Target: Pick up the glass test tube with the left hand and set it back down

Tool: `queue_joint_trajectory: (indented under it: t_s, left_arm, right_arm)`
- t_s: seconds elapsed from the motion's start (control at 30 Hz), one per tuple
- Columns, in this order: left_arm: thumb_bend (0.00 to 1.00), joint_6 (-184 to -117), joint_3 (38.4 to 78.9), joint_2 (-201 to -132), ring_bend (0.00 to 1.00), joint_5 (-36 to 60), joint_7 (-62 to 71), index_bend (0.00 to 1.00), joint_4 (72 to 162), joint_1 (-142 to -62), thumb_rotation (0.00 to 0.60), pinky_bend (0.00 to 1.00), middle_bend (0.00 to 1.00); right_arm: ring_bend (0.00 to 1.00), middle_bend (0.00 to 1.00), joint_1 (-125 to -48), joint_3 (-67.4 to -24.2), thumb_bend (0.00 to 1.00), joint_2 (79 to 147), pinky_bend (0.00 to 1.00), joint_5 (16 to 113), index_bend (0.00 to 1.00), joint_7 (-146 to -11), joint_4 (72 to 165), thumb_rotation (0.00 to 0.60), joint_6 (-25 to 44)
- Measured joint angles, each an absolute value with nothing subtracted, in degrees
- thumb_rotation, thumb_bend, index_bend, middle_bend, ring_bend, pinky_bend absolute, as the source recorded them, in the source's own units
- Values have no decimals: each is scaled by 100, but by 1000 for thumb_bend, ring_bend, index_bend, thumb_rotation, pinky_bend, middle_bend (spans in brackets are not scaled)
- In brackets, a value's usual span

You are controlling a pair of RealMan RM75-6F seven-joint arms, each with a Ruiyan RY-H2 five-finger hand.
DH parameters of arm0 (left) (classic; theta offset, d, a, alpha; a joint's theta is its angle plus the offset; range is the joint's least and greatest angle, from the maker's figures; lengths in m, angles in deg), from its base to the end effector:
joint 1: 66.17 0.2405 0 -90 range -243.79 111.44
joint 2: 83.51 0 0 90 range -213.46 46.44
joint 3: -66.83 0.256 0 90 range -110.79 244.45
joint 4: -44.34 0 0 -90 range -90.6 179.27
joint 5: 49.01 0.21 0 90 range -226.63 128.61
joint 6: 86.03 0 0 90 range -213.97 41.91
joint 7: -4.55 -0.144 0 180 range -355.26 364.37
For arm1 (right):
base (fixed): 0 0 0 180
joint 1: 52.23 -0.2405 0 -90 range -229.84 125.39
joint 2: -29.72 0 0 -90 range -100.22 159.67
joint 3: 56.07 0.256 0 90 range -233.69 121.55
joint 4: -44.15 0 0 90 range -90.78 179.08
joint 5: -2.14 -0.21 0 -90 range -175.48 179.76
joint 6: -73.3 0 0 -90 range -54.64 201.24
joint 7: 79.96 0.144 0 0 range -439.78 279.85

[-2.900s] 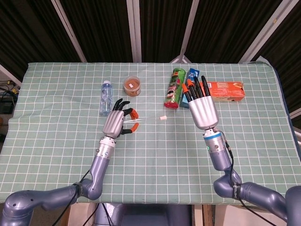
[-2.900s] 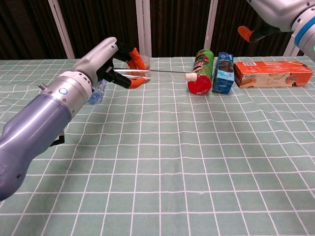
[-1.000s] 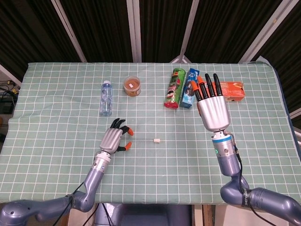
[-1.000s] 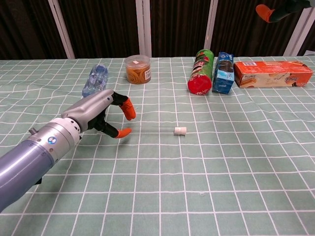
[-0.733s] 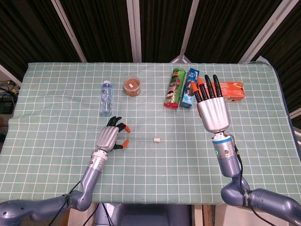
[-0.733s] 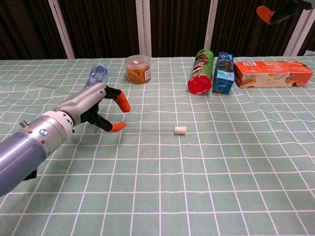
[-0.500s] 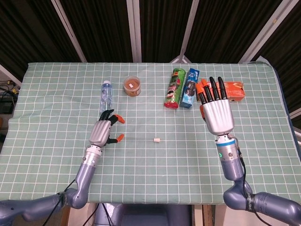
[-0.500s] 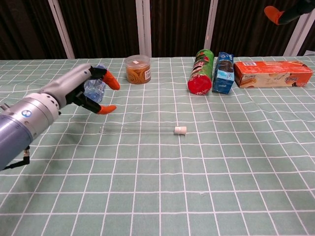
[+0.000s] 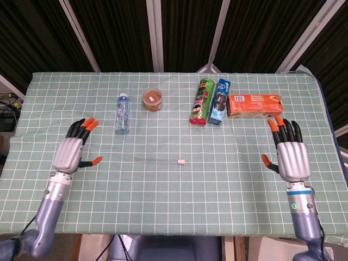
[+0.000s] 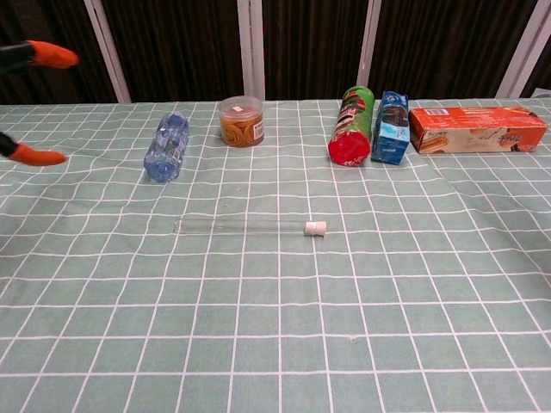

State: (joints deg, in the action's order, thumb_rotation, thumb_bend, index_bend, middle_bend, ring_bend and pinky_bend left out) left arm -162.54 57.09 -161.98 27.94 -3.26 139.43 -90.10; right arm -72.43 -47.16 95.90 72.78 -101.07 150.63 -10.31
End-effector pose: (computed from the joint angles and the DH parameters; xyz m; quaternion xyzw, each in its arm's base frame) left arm -0.2067 0.2843 0.0792 -0.6057 -0.3955 -0.4869 0.4895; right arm -0.2237 -0.2624 0.1474 0.5896 -0.3450 0.4101 0.6043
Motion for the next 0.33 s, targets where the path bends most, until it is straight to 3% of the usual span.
queue_joint_trajectory:
  t_s: [0.33]
  left_arm:
    - [156,-17842,6709,-15180,0,3956,429,96,13987,-7612,600,0,52]
  right_arm:
    - [0,0,-6059,-5573,286,9214,0,7981,0,-8687,14510,600,-1597]
